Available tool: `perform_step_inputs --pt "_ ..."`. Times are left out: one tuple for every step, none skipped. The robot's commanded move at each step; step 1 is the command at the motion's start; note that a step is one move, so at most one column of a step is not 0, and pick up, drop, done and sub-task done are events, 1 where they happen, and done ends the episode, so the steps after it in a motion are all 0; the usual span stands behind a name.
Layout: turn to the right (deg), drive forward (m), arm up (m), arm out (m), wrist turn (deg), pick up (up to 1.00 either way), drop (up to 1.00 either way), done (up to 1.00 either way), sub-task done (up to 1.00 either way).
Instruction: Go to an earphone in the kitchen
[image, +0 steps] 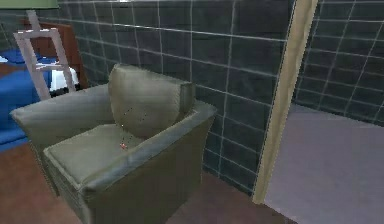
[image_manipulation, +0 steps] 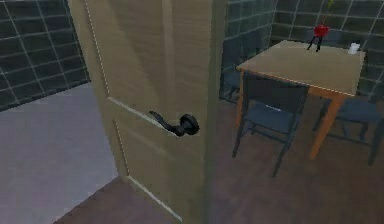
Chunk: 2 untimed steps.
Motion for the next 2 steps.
perform_step_inputs --pt "0.0 0.25 0.0 0.0 0.0 0.0 0.0 0.0 0.0" --pt "36.0 0.0 0.0 0.0 0.0 0.0 0.0 0.0 0.0"
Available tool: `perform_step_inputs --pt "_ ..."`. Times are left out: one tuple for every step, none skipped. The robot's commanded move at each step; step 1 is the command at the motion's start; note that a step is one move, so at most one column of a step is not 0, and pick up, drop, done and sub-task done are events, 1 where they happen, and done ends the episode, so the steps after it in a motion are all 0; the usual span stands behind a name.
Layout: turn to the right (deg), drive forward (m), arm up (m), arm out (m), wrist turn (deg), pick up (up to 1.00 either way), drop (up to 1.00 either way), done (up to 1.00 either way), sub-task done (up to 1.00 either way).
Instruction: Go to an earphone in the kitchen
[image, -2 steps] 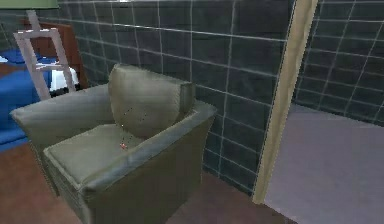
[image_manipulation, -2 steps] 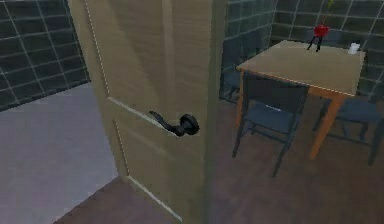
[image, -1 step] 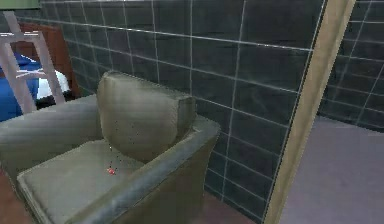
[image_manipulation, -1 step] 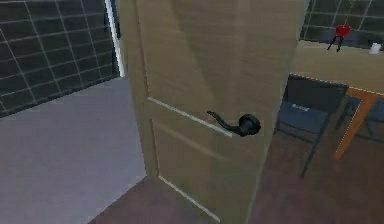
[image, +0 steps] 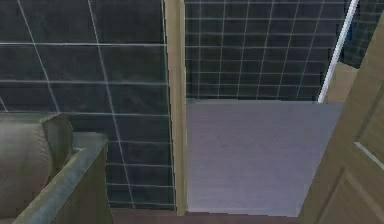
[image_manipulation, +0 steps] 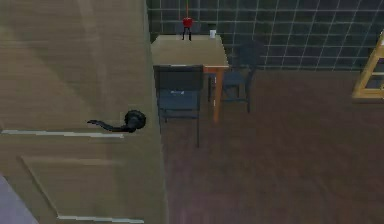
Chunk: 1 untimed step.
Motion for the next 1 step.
perform_step_inputs --pt "0.0 0.6 0.0 0.0 0.0 0.0 0.0 0.0 0.0"
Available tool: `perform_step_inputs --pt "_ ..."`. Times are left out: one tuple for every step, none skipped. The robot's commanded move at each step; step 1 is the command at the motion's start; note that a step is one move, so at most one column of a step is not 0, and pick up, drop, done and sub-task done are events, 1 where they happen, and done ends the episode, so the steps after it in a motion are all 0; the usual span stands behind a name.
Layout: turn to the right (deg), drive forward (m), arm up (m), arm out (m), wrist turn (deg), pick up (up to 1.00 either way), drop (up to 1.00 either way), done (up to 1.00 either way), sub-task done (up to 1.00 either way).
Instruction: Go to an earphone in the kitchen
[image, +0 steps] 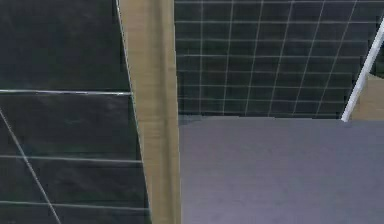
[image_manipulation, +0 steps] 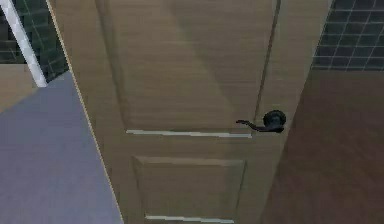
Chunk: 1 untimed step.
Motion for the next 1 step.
perform_step_inputs --pt "39.0 0.0 0.0 0.0 0.0 0.0 0.0 0.0 0.0"
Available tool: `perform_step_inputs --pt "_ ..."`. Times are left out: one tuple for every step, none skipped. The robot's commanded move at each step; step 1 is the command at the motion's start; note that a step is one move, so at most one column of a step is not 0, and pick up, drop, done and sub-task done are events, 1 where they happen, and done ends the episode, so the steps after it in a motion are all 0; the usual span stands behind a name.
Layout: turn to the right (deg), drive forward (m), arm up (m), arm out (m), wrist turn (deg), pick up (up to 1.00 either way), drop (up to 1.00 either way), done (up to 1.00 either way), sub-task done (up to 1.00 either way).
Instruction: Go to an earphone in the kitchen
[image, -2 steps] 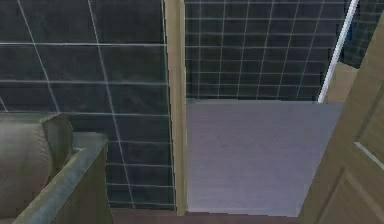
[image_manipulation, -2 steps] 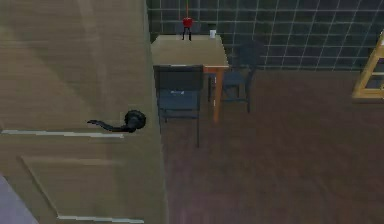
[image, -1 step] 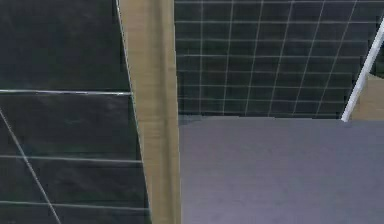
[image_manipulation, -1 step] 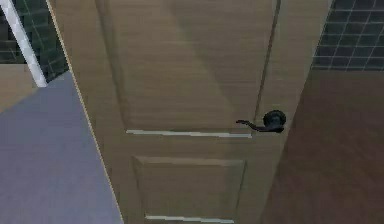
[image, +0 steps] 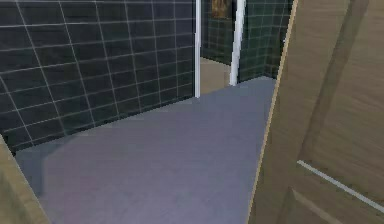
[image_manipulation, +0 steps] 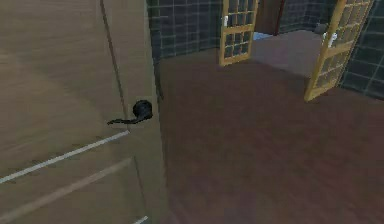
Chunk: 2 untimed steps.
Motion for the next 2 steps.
perform_step_inputs --pt "0.0 1.0 0.0 0.0 0.0 0.0 0.0 0.0 0.0" --pt "12.0 0.0 0.0 0.0 0.0 0.0 0.0 0.0 0.0"
